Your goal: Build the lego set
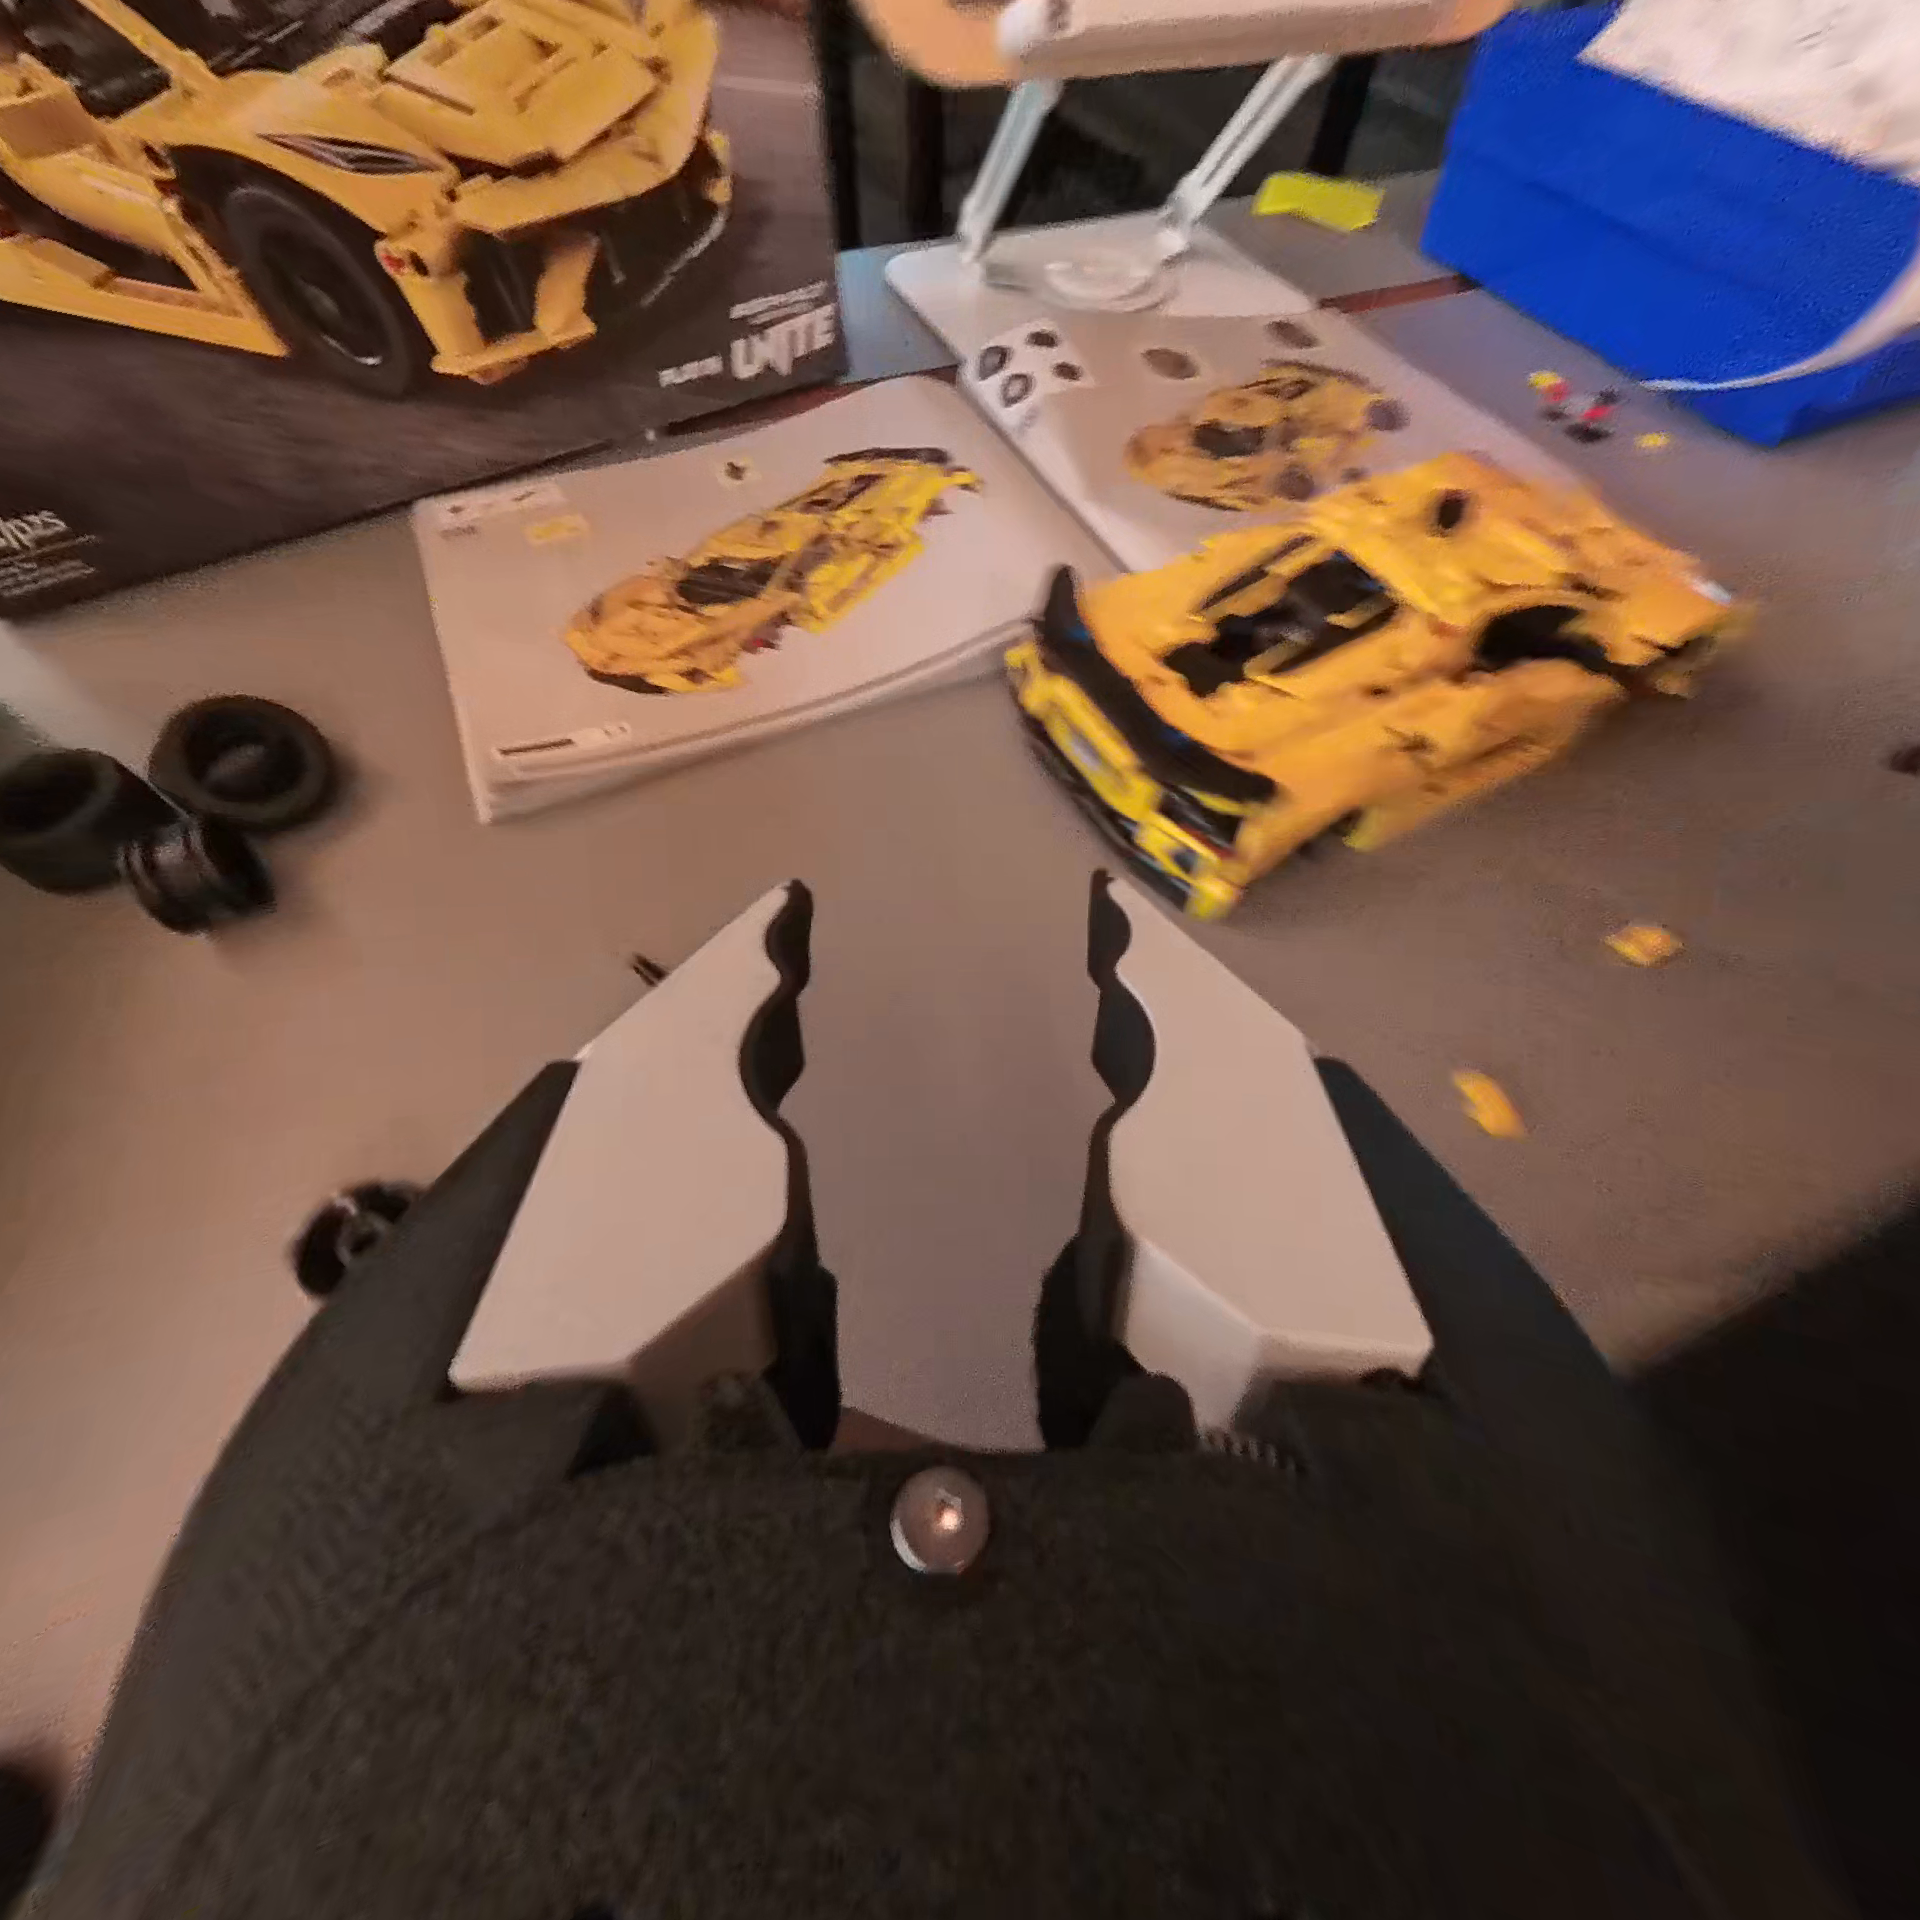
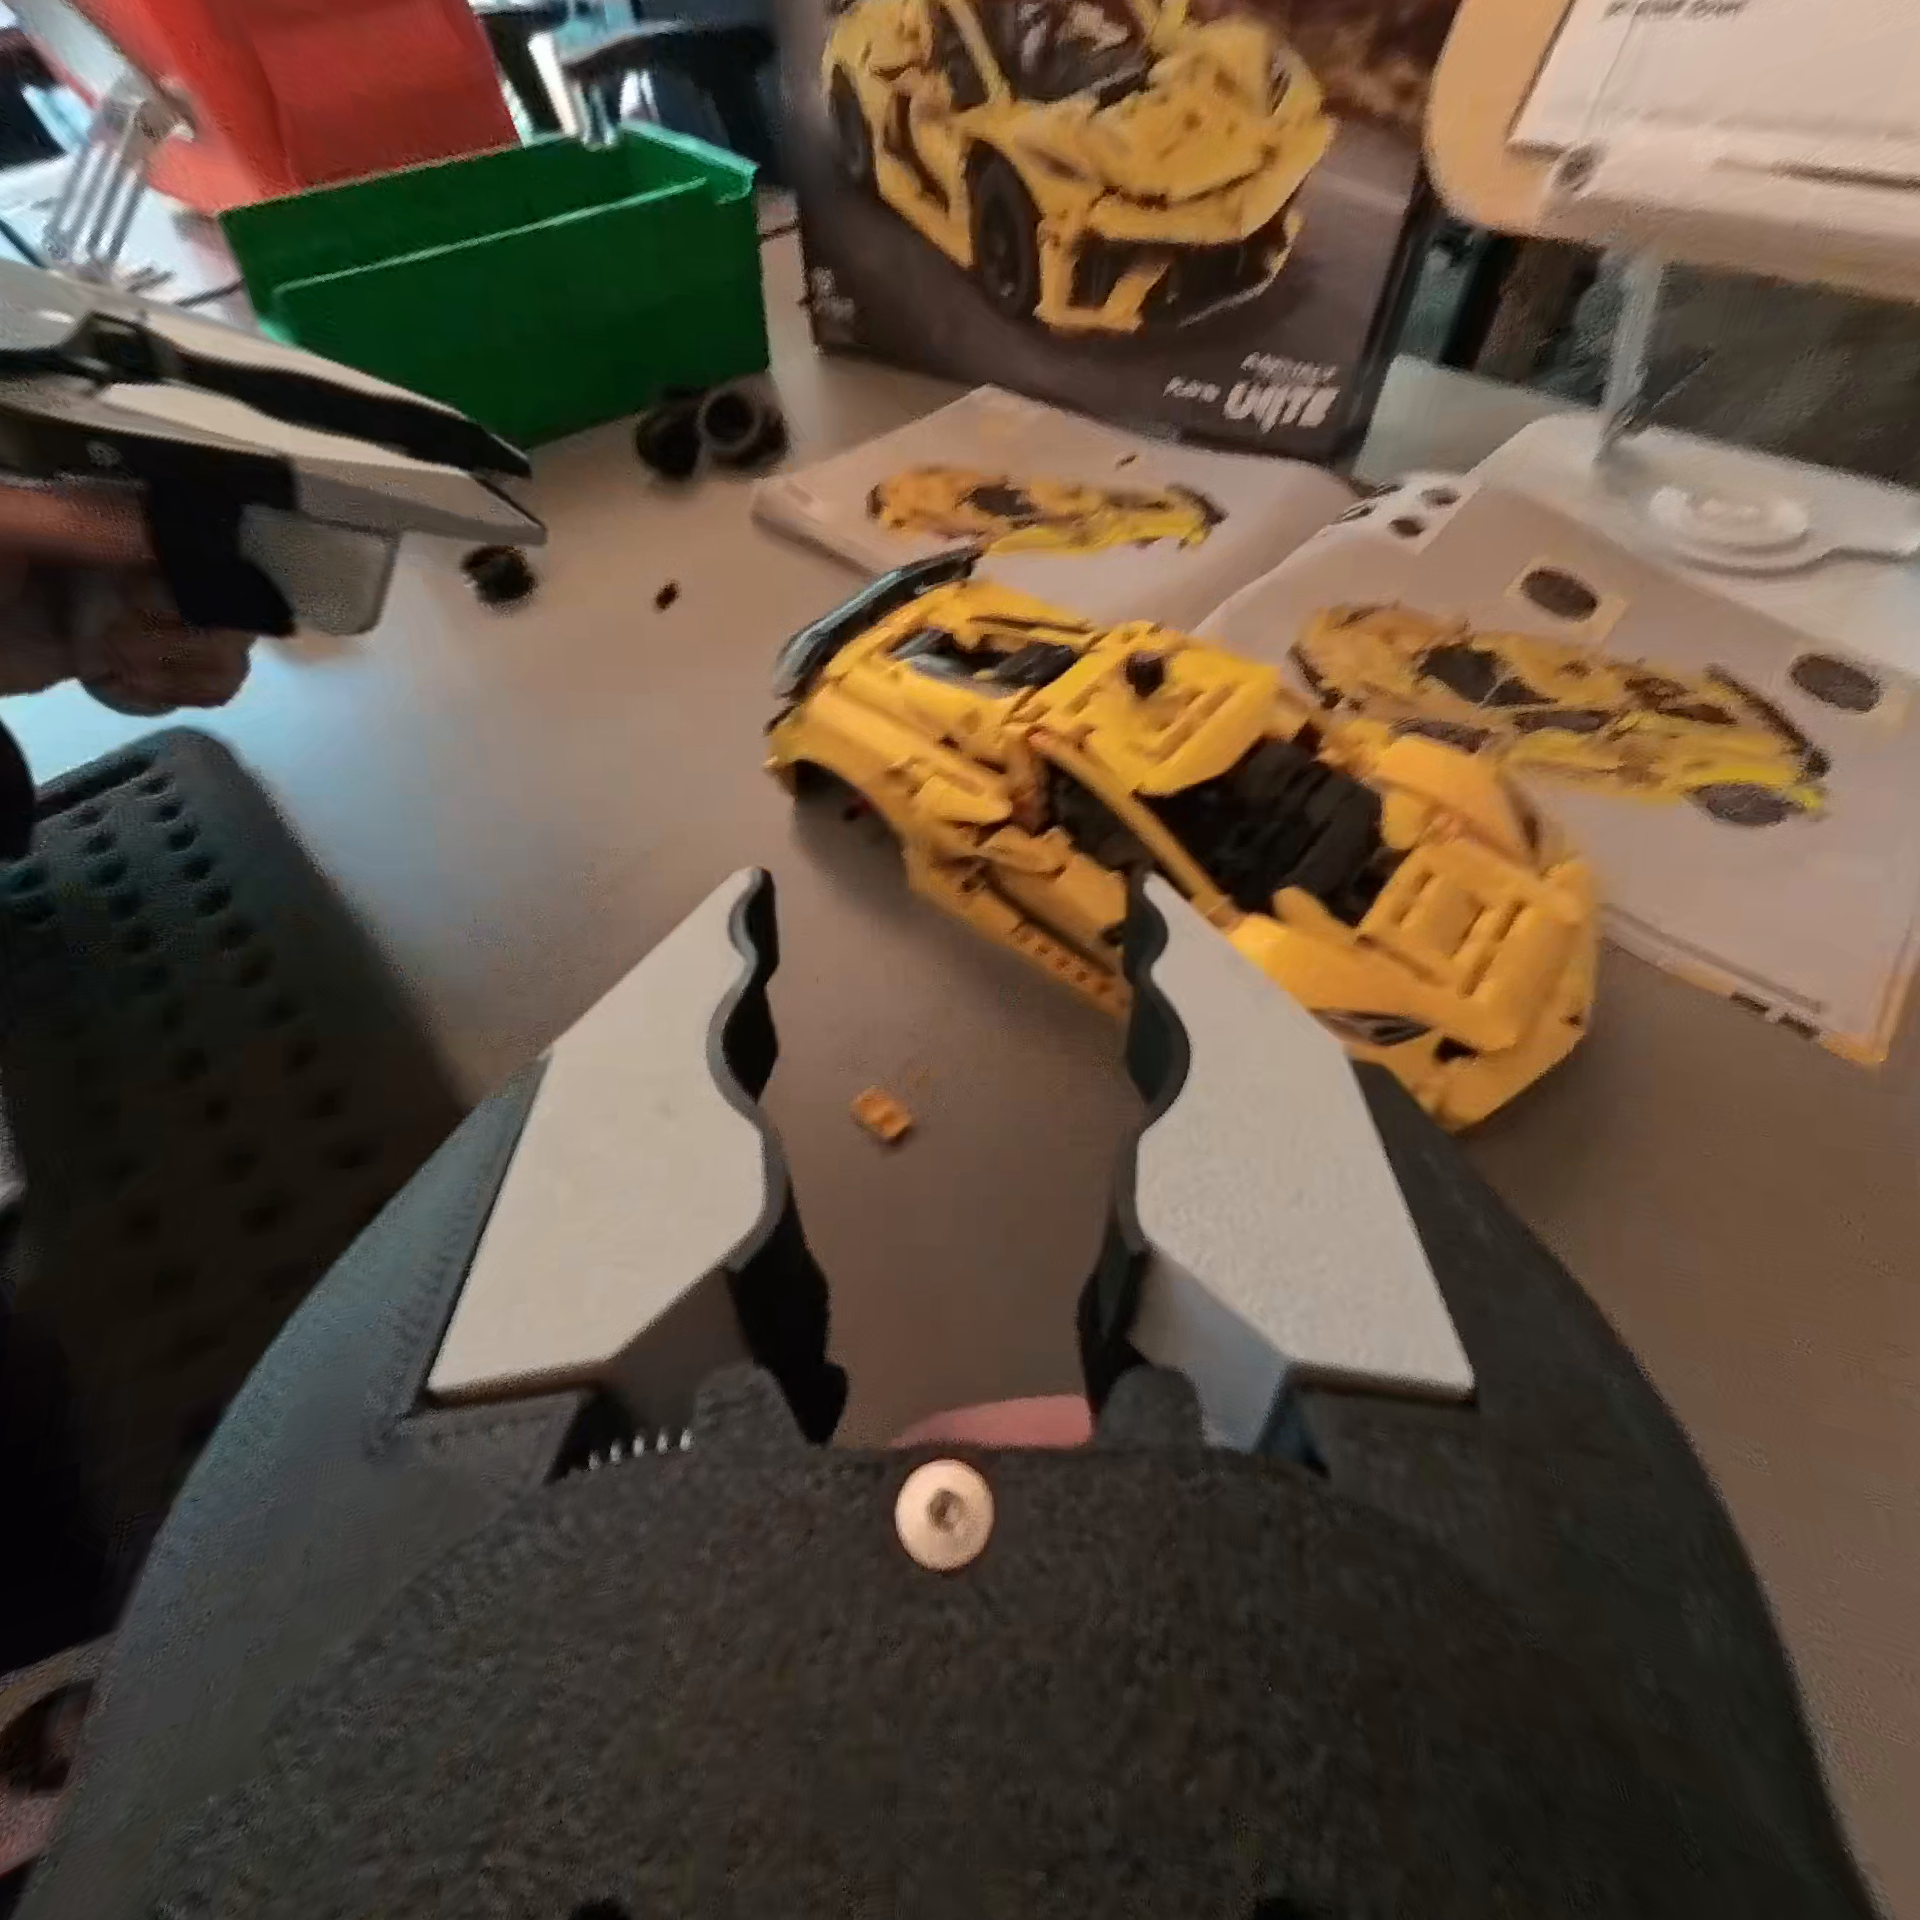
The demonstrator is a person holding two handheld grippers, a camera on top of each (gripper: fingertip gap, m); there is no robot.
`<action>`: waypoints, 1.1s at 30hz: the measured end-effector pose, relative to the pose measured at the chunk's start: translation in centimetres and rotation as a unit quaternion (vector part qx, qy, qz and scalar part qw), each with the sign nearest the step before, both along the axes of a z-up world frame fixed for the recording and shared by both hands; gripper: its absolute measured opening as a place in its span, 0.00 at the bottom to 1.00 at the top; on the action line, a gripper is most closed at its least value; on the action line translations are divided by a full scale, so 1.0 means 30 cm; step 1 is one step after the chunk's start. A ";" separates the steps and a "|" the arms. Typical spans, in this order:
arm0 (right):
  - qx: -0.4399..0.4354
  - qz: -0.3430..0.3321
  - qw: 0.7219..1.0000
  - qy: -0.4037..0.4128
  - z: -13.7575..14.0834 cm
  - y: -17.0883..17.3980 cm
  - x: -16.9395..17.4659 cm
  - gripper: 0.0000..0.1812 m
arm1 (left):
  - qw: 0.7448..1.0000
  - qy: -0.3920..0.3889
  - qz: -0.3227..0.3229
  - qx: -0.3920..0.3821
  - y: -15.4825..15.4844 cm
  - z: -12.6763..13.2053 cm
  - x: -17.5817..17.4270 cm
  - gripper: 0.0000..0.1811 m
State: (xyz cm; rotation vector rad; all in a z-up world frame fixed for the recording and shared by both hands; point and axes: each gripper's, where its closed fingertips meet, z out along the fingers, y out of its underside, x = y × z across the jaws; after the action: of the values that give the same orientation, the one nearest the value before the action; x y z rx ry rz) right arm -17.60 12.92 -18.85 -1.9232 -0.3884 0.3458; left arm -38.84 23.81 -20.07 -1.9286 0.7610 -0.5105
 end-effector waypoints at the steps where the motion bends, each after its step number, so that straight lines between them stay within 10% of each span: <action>1: 0.013 -0.006 1.000 -0.002 -0.011 0.028 0.023 0.36 | 1.000 0.010 0.007 -0.003 0.075 -0.014 0.010 0.30; 11: 0.050 0.011 0.998 -0.018 -0.123 -0.004 0.059 0.29 | 0.995 0.091 0.034 0.008 0.373 -0.074 0.073 0.30; 26: -0.027 0.089 0.995 -0.044 -0.213 -0.051 -0.031 0.23 | 0.999 0.049 0.004 -0.010 0.283 -0.098 0.108 0.30; 33: -0.102 0.137 0.974 -0.147 -0.332 -0.073 -0.064 0.23 | 0.987 -0.038 -0.155 -0.012 0.005 0.031 0.247 0.30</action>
State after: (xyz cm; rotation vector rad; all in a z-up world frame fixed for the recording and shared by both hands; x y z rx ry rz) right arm -19.52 10.73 -28.81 -2.1317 -0.8471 0.2891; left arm -31.44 23.94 -19.13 -1.8094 1.0151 -0.7799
